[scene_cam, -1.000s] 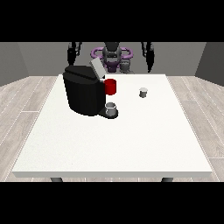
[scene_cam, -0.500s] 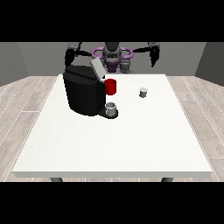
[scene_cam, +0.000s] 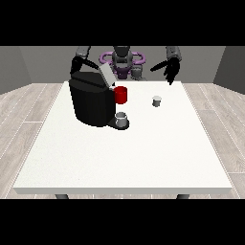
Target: Insert the coffee pod into the coffee machine and close the lid
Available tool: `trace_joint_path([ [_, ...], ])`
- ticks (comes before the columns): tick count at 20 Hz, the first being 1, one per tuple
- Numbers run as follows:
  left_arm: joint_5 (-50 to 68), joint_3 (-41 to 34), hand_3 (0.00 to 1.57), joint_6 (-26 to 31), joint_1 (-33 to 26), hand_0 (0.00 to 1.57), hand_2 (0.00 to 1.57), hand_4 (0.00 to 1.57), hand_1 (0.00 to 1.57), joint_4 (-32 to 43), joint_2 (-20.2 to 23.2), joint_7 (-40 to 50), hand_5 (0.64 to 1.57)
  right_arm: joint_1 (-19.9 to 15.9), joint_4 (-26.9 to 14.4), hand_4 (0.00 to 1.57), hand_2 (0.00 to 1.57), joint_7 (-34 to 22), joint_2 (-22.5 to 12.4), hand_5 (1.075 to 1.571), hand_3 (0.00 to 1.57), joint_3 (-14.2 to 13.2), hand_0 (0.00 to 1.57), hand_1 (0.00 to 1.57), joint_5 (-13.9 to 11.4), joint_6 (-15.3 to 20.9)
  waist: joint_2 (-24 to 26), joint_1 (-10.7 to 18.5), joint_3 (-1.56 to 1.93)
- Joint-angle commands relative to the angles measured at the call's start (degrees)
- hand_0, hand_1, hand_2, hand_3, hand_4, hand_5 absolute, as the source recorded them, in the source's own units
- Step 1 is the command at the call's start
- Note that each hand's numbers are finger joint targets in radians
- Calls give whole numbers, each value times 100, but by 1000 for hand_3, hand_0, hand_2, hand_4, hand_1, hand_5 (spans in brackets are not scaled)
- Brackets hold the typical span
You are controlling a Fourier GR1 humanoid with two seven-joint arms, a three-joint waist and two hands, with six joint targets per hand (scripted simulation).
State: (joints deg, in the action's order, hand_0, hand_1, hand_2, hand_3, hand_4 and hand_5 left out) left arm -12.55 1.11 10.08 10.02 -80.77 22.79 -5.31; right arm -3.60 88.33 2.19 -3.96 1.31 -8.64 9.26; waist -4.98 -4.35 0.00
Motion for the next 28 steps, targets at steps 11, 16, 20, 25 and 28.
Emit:
trace_joint_path([
  [11, -1025, -119, 0, 212, 1349, 0, 0, 0, 0, 2198, 466, -421, 1571, -728, -177, 0, 0, -431, 187, 1571, 0, 132, 0, 0, -82, -38, -734, -439, -2],
  [16, -1517, 46, 0, -42, 1415, 0, 291, 0, 0, 2610, 295, -556, 1571, -855, -721, 0, 0, -246, 146, 1571, 0, -100, 0, 0, 69, -91, -730, -233, -1],
  [20, -1969, 246, 622, -589, 1831, 760, 877, 0, 760, 2561, -138, -133, 1571, -1126, -1056, 0, 0, -200, 272, 1571, 0, -86, 0, 0, 60, -42, -690, -260, 0],
  [25, -2560, 381, 914, -1248, 1834, 1071, 1107, 448, 1071, 2988, -69, -793, 1571, -1051, -1117, 0, 0, -43, 388, 1571, 0, 87, 0, 0, -177, 125, -812, -301, -2],
  [28, -2894, 598, 871, -1055, 1879, 941, 1039, 429, 941, 3140, -63, -495, 1571, -1107, -1205, 0, 0, -303, 186, 1571, 0, -42, 0, 0, 4, -183, -539, -342, 0],
])
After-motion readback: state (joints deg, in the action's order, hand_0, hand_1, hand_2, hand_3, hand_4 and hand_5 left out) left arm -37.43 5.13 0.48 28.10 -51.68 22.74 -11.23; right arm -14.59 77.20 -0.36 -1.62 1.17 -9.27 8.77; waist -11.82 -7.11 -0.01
